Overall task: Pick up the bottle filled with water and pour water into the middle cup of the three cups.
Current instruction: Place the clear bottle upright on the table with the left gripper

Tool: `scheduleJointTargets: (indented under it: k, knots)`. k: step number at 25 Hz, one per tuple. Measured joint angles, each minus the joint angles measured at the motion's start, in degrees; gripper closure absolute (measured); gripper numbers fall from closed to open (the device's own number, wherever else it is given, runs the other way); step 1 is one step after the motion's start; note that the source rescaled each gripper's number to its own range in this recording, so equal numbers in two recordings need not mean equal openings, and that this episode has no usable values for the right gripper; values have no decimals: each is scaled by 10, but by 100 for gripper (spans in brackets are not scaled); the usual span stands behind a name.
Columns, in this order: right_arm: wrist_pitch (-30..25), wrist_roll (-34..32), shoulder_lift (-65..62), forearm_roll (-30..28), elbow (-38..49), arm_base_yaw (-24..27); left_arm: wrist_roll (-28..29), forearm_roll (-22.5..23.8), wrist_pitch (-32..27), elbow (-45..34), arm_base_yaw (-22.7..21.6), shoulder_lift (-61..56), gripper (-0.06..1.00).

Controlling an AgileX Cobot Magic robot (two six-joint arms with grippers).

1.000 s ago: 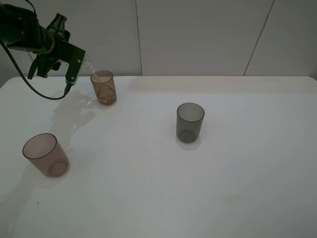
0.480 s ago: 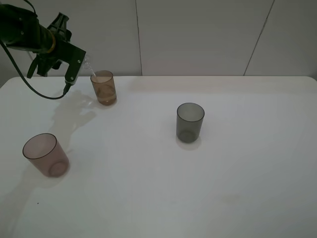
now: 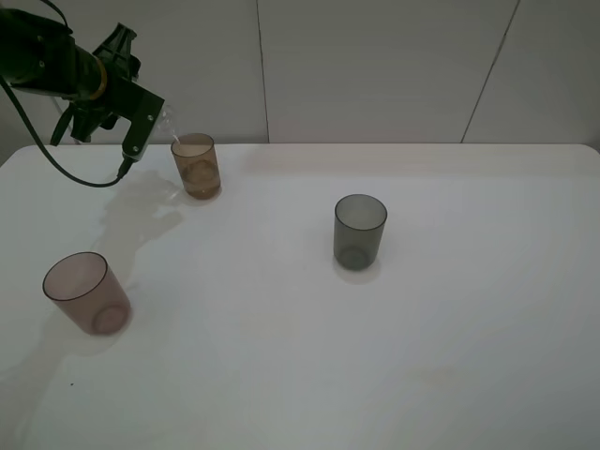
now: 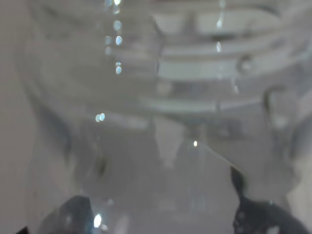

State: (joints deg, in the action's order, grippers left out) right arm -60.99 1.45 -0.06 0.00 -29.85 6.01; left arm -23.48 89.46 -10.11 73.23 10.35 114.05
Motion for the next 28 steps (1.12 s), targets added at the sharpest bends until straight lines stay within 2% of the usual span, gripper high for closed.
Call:
scheduleJointTargets:
  k: [13, 28]
  knots:
    - [0, 0, 0, 0, 0, 0, 0, 20, 13, 12, 0, 9, 94]
    - [0, 0, 0, 0, 0, 0, 0, 95, 38, 15, 0, 9, 94]
